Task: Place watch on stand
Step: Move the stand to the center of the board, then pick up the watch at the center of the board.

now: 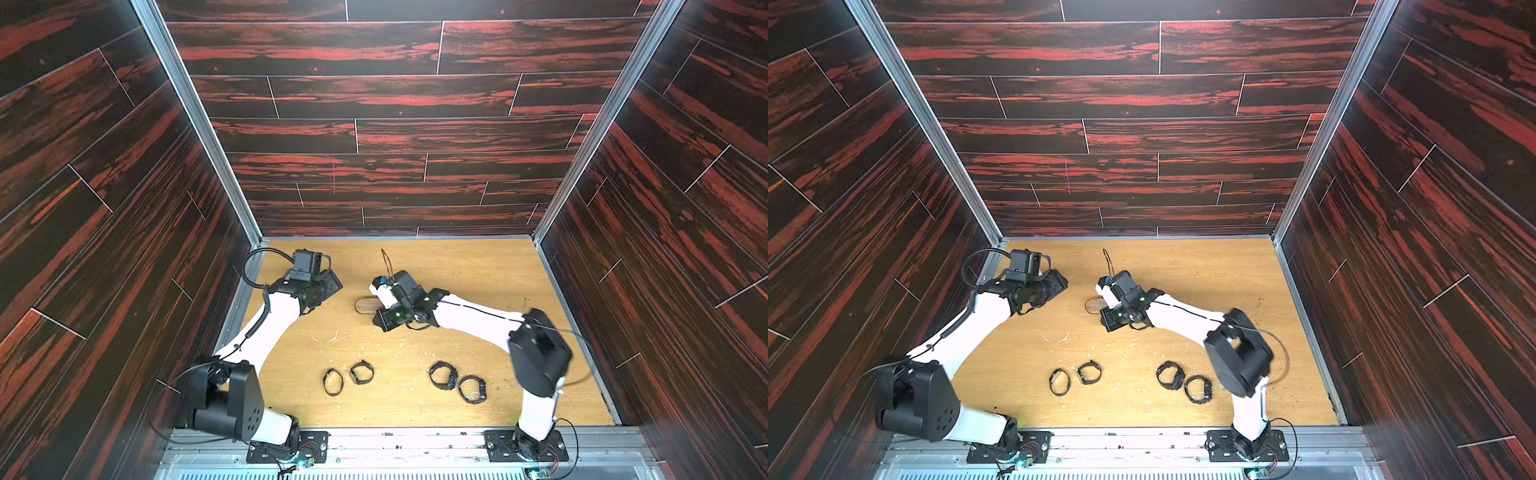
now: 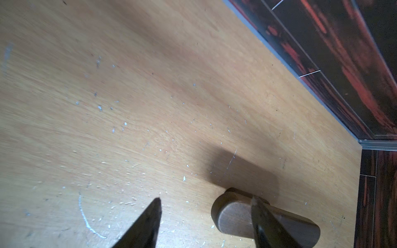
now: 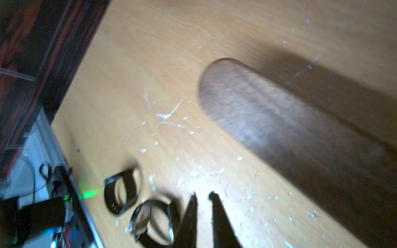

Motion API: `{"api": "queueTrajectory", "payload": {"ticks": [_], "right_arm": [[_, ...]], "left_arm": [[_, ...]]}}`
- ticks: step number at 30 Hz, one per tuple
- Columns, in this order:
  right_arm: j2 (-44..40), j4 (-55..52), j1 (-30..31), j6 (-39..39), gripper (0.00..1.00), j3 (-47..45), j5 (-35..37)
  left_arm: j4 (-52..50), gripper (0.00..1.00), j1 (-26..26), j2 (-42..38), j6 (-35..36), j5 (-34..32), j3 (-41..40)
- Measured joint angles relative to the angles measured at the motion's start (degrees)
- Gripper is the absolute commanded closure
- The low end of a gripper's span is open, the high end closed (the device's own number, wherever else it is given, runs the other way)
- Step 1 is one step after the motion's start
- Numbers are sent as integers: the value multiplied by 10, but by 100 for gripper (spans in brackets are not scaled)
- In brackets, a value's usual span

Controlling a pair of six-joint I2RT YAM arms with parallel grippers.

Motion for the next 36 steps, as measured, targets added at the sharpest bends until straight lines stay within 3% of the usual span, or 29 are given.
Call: {"api": "queueTrajectory", "payload": {"ticks": [6,14,36], "right_arm": [[-52,-19,67,-2,62,-46,-4],[-46,-36,148,6,61,-62,-10],[66,-46,158,45,58,9,-5]], "left_arm": [[-14,33,11,-52,-1,-15,-35],[-25,33,32,-104,-19,-16,-101],[-45,31,41,-216,-52,-1,-204]]}}
